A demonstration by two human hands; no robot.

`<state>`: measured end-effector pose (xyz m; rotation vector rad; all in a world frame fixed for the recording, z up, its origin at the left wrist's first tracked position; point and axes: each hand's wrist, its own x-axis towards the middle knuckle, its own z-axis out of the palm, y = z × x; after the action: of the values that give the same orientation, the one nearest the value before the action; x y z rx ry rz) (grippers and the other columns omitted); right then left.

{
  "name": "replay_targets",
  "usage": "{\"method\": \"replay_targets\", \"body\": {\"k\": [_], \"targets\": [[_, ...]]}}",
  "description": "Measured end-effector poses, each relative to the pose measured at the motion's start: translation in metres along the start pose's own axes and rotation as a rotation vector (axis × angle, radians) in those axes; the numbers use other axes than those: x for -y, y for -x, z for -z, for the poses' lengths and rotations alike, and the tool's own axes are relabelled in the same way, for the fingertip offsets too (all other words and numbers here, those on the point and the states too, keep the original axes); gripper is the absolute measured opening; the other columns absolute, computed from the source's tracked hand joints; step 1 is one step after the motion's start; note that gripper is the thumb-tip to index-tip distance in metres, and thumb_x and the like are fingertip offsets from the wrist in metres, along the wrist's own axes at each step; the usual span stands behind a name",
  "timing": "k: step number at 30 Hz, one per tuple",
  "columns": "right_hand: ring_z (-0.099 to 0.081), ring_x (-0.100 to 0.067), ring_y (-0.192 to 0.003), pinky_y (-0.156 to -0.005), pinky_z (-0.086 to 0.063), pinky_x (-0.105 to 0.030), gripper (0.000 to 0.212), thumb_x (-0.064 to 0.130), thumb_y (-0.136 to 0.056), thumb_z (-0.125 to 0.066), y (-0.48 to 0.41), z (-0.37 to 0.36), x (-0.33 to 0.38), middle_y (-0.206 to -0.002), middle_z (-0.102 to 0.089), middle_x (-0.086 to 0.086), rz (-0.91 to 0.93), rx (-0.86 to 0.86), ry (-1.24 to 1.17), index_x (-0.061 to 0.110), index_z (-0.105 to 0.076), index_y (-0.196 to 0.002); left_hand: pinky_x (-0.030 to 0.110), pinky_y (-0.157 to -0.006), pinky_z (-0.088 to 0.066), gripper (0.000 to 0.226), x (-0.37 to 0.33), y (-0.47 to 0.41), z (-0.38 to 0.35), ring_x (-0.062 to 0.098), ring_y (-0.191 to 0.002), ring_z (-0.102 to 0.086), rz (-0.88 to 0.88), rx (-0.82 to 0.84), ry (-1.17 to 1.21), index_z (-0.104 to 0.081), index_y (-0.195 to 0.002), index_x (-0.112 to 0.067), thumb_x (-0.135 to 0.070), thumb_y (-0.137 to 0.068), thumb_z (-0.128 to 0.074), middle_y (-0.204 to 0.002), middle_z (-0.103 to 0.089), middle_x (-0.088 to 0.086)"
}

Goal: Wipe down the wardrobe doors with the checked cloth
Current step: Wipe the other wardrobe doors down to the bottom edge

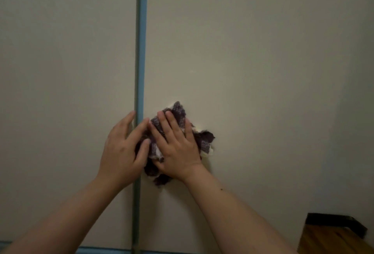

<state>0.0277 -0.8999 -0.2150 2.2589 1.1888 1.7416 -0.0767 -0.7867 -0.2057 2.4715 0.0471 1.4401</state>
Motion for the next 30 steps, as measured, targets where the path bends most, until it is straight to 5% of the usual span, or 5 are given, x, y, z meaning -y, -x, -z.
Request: {"method": "replay_targets", "body": {"k": [6, 11, 17, 30], "targets": [[-0.022, -0.021, -0.140, -0.112, -0.005, -0.046, 0.068, 0.047, -0.081, -0.043, 0.009, -0.017, 0.042, -0.149, -0.032, -0.004, 0.106, 0.057, 0.017, 0.018, -0.032, -0.142, 0.055, -0.099, -0.034, 0.061, 0.015, 0.021, -0.002, 0.042, -0.123, -0.040, 0.028, 0.031, -0.002, -0.048, -0.131, -0.005, -0.039, -0.081, -0.039, -0.139, -0.039, 0.025], [-0.032, -0.023, -0.136, -0.111, -0.011, -0.045, 0.066, 0.040, -0.076, -0.057, 0.054, -0.034, 0.060, -0.142, -0.044, -0.004, 0.248, 0.061, -0.026, 0.017, -0.044, -0.136, 0.061, -0.102, -0.027, 0.056, 0.017, 0.047, -0.013, 0.040, -0.129, -0.035, -0.173, 0.115, -0.162, -0.050, -0.130, -0.011, -0.035, -0.081, -0.043, -0.142, -0.036, 0.024], [-0.041, -0.025, -0.130, -0.112, -0.010, -0.045, 0.051, 0.028, -0.077, -0.048, 0.069, -0.033, 0.044, -0.135, -0.052, -0.002, 0.371, 0.052, -0.084, 0.019, -0.056, -0.127, 0.060, -0.103, -0.023, 0.065, 0.011, 0.065, -0.036, 0.045, -0.134, -0.022, -0.077, 0.239, -0.221, -0.035, -0.139, -0.019, -0.048, -0.081, -0.036, -0.149, -0.022, 0.023], [-0.010, -0.022, -0.143, -0.110, -0.010, -0.053, 0.076, 0.049, -0.073, -0.048, 0.168, -0.023, -0.099, -0.156, -0.012, -0.003, -0.011, -0.089, 0.073, 0.028, -0.029, -0.143, 0.070, -0.099, -0.016, 0.070, -0.023, 0.063, -0.075, 0.052, -0.134, -0.006, 0.024, 0.157, -0.236, -0.030, -0.142, -0.021, -0.058, -0.082, -0.031, -0.151, -0.010, 0.025]]}}
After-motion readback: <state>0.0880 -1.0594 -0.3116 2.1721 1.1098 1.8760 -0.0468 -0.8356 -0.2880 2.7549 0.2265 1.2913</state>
